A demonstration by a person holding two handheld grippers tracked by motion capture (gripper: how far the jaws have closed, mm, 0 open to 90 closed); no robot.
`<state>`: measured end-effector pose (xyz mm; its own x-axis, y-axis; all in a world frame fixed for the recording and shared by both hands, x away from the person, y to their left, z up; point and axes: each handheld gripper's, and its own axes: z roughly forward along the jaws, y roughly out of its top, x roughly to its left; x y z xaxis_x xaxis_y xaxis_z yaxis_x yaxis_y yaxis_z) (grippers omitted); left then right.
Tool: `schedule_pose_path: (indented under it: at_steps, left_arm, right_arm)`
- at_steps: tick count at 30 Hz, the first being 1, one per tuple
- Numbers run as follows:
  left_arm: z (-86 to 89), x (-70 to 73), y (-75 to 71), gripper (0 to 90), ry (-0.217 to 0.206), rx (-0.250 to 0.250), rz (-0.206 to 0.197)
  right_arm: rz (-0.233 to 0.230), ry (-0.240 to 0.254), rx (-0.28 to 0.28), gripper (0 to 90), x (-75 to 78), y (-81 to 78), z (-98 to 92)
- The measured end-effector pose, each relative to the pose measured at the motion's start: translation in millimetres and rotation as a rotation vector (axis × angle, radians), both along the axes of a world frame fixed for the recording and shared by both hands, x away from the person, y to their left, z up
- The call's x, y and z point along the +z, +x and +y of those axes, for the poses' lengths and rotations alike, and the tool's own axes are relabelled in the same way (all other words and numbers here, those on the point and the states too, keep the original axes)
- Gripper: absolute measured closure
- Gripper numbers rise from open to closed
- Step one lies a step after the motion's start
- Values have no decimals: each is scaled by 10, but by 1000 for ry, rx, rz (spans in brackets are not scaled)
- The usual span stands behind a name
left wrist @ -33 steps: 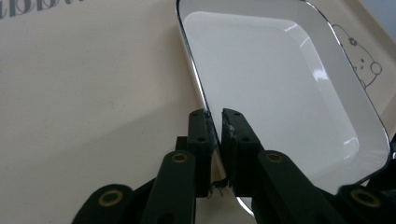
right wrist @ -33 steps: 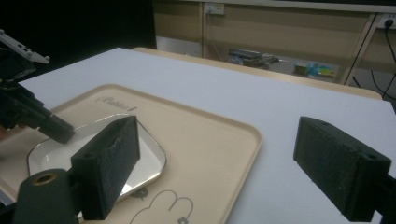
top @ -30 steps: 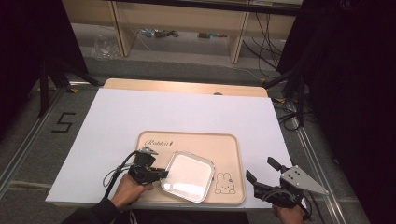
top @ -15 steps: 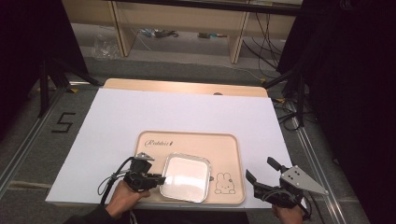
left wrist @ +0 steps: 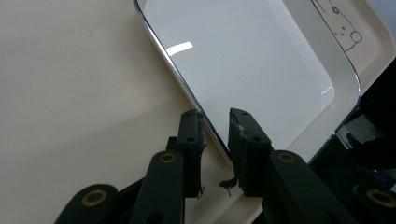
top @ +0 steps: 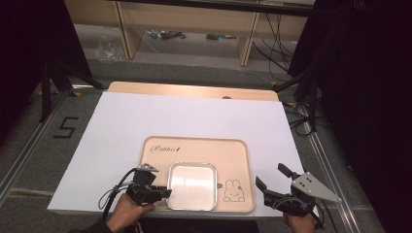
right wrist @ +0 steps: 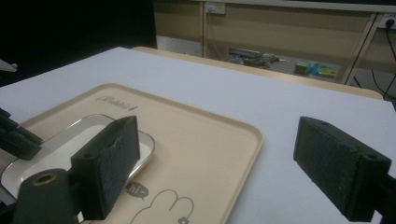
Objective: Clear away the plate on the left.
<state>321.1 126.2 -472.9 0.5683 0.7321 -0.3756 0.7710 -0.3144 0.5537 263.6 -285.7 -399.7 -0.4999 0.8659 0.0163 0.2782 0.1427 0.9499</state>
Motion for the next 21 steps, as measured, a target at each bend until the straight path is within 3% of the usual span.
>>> schedule_pose_path:
  at_steps: [8,10,14,15,16,18,21]
  left_arm:
    - [6,-6,-17,709,12,-11,-8]
    - [8,2,-14,642,10,-14,2]
    - [23,25,-14,524,11,20,-17]
    - [43,29,-11,484,20,18,-27]
    - [33,26,-19,484,14,47,-41]
    - [54,59,-26,432,53,48,-80]
    - [60,80,-30,378,23,98,-111]
  right_arm:
    - [0,-3,0,152,1,-1,-3]
    - [0,-4,0,152,1,0,-4]
    - [2,-1,-2,152,0,0,2]
    - [2,-1,-3,152,1,0,0]
    - [2,-1,-3,152,1,0,0]
    - [3,-3,1,152,2,-1,-3]
    - [3,-1,-2,152,1,0,0]
